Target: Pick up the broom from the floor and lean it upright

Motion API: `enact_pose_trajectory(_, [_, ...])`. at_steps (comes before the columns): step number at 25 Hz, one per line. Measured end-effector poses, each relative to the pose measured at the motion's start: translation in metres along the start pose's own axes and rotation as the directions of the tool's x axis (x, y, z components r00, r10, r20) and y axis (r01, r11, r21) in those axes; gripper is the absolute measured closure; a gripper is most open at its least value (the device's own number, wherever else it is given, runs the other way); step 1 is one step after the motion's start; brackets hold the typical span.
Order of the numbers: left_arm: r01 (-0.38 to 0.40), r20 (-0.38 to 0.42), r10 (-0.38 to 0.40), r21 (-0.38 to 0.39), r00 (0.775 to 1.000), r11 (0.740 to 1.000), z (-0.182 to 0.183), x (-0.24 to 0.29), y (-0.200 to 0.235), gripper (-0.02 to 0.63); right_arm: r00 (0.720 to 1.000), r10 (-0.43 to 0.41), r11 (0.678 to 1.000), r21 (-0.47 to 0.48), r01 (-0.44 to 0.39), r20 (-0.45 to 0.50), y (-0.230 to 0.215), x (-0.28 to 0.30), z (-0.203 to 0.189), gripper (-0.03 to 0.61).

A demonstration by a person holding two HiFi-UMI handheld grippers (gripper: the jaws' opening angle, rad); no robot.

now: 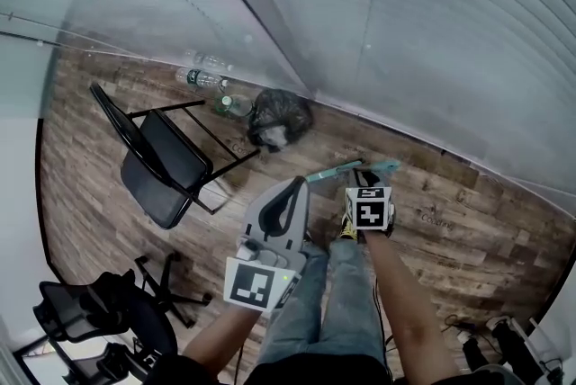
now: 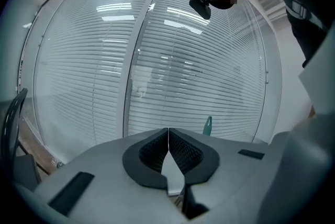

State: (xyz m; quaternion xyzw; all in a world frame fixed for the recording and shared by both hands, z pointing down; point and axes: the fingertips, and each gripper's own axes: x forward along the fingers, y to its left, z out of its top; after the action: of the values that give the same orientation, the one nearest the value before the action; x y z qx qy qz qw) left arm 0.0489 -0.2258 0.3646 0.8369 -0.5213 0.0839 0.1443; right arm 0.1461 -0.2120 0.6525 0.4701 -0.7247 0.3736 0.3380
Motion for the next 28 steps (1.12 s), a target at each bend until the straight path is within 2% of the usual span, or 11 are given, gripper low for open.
enact_pose_trajectory(12, [-0.023,-0.033,0.023,0.011,0.999,1.0,-0.008,0.042,0.018,0.592,0.998,-0.06,0.995,0.074,0.06,-0.005,-0.049,0.053,0.019,0.495])
enact_pose_trajectory(28, [-0.012,-0.054,0.014,0.03,0.998,0.999,-0.01,0.065,0.025,0.592,0.993,-0.107,0.992,0.072,0.104,0.045,-0.071,0.081,0.059,0.495])
